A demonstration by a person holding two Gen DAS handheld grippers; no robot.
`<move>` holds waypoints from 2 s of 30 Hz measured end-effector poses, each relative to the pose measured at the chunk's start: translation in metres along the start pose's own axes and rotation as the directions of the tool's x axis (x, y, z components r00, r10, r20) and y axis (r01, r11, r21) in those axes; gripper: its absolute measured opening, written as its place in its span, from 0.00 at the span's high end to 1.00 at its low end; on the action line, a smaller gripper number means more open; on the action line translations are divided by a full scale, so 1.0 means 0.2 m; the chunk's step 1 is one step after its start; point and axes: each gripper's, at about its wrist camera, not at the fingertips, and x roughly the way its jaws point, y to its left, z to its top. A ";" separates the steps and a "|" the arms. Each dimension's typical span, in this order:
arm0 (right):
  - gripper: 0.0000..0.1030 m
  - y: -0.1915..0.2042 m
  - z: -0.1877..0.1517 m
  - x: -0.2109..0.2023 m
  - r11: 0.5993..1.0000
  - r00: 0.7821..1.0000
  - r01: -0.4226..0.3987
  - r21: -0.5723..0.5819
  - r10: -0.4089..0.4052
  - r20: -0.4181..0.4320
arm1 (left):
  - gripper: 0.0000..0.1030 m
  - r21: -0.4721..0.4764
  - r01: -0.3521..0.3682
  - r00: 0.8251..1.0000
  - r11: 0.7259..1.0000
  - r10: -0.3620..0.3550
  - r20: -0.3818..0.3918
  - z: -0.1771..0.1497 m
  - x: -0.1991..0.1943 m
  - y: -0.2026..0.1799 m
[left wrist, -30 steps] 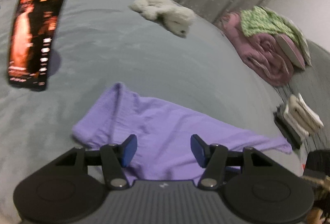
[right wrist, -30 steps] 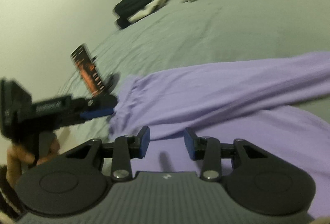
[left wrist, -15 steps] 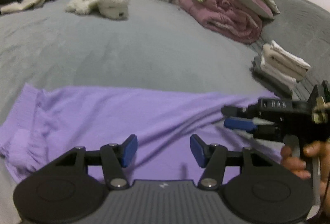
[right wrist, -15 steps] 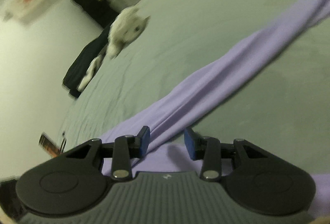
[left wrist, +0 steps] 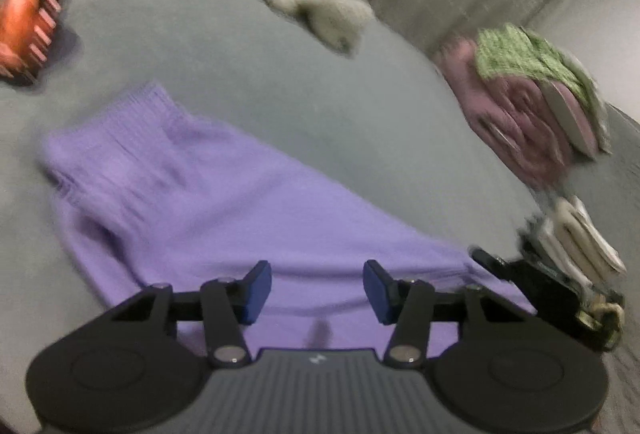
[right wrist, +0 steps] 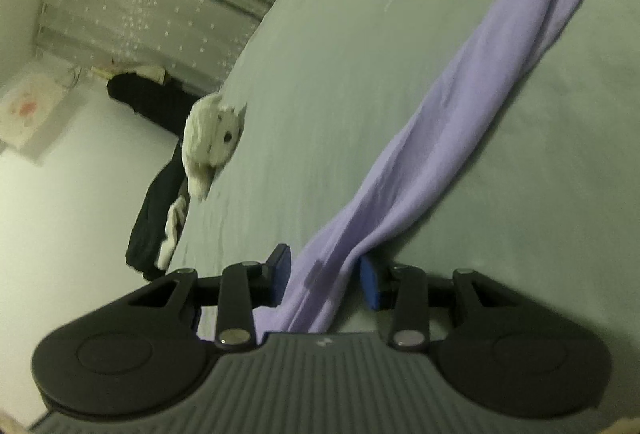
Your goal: Fold clothes
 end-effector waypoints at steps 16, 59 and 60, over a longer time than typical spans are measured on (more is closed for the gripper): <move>0.60 0.02 0.00 0.05 1.000 0.999 0.004 -0.024 -0.002 0.054 | 0.50 -0.090 -0.210 0.973 0.974 0.217 0.077 0.04 -0.14 0.26; 0.85 0.40 -0.41 -0.16 0.786 0.972 0.234 -0.572 -0.172 0.162 | 0.97 -0.125 -0.130 0.970 0.984 0.152 0.187 0.21 -0.23 0.58; 0.85 0.39 -0.41 -0.15 0.782 0.970 0.244 -0.574 -0.198 0.143 | 0.97 -0.124 -0.135 0.971 0.983 0.156 0.178 0.21 -0.22 0.58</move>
